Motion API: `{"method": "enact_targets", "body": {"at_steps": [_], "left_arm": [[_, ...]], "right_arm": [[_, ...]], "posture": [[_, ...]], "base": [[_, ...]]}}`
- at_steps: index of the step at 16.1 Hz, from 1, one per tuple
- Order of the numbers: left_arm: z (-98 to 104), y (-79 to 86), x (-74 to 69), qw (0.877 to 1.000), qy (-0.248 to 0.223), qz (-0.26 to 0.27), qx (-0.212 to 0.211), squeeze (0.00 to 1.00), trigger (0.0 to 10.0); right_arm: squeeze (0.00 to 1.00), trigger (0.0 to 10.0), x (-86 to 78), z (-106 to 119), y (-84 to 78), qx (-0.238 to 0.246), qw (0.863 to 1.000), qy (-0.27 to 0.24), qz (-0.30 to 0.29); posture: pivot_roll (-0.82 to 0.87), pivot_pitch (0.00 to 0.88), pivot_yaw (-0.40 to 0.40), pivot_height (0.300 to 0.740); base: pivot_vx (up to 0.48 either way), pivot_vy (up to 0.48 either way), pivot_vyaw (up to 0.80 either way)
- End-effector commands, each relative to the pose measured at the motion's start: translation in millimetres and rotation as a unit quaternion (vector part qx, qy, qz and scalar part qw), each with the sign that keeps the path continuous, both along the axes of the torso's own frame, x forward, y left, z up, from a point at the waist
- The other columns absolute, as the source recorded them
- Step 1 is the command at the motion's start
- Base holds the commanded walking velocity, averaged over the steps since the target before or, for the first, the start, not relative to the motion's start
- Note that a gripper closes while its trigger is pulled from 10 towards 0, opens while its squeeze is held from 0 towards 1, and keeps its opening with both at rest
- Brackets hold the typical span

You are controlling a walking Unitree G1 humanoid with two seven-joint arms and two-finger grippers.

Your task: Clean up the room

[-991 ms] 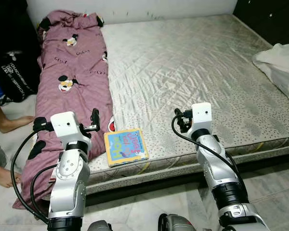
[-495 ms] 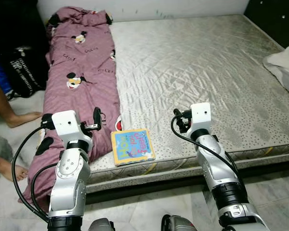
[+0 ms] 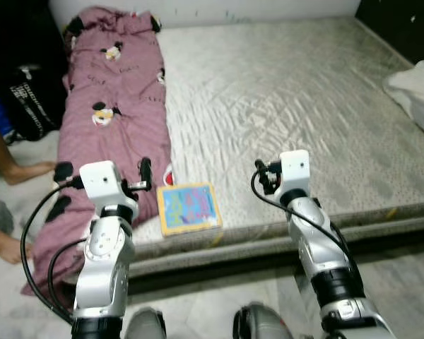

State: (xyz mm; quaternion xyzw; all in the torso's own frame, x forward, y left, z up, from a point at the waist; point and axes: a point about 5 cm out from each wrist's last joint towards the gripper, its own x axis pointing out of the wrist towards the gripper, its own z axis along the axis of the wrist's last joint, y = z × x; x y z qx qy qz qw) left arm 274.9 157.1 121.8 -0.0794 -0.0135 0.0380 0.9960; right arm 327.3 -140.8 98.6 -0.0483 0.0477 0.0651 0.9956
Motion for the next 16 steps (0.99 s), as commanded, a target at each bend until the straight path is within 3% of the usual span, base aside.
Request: {"method": "enact_targets", "body": {"at_steps": [1,8,16], "left_arm": [[-0.6,1.8,-0.9,1.0,0.003,0.004,0.005,0.0,10.0],[0.7,6.2,-3.1,1.0,-0.004,0.009,-0.007,0.0,10.0],[1.1,5.4,-3.5,1.0,-0.006,0.0,-0.011,0.0,10.0]], "right_arm": [[0.0,10.0,-0.5,-0.1,0.3,0.003,1.0,0.002,0.0],[0.0,10.0,0.7,0.4,-0.4,-0.001,1.0,0.003,0.003],[0.0,10.0,2.3,0.8,1.1,-0.006,1.0,0.002,0.008]], "posture": [[0.04,0.113,0.013,0.618],[0.04,0.119,0.01,0.614],[0.04,0.125,0.007,0.614]], "base": [[0.0,0.0,0.0],[0.0,0.0,0.0],[0.355,0.0,0.0]]}}
